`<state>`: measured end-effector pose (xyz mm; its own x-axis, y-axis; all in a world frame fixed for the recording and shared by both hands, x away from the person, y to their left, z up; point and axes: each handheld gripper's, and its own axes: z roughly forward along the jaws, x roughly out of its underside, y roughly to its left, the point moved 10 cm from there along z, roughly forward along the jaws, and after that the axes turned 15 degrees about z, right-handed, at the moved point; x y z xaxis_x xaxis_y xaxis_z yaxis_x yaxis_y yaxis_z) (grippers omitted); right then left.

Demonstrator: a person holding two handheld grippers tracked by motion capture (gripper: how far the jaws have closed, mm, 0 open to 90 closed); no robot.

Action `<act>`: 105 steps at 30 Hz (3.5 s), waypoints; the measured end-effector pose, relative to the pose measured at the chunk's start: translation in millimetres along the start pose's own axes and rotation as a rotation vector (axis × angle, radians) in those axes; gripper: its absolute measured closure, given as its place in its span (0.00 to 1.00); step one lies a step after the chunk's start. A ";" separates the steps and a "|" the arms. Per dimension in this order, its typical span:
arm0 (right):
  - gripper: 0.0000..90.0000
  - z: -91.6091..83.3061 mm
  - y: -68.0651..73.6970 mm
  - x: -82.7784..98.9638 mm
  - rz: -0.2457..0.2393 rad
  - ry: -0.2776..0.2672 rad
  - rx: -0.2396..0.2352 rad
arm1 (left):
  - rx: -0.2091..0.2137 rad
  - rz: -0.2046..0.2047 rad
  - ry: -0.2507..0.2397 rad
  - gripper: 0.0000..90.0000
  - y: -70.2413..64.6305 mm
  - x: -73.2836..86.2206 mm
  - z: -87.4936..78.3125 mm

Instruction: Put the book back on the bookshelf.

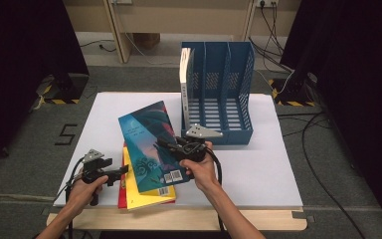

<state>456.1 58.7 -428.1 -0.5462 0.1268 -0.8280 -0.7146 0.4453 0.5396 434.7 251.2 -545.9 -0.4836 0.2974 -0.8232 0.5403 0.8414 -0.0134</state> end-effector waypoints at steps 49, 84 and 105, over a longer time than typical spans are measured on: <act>0.76 -93.8 -32.6 -25.4 -0.181 -0.225 0.144 | 0.012 -0.003 -0.005 0.21 -0.8 0.8 0.9; 0.82 -171.7 -41.6 39.9 -0.192 -0.151 0.263 | -0.008 -0.038 -0.010 0.20 13.0 4.8 -5.2; 0.81 -175.4 -44.4 43.7 -0.172 -0.146 0.264 | -0.165 0.090 0.109 0.20 52.3 30.7 -10.5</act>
<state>387.3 -111.0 -461.4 -0.3458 0.1474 -0.9267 -0.6423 0.6828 0.3483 440.9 309.2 -565.9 -0.5154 0.4141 -0.7502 0.4687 0.8692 0.1577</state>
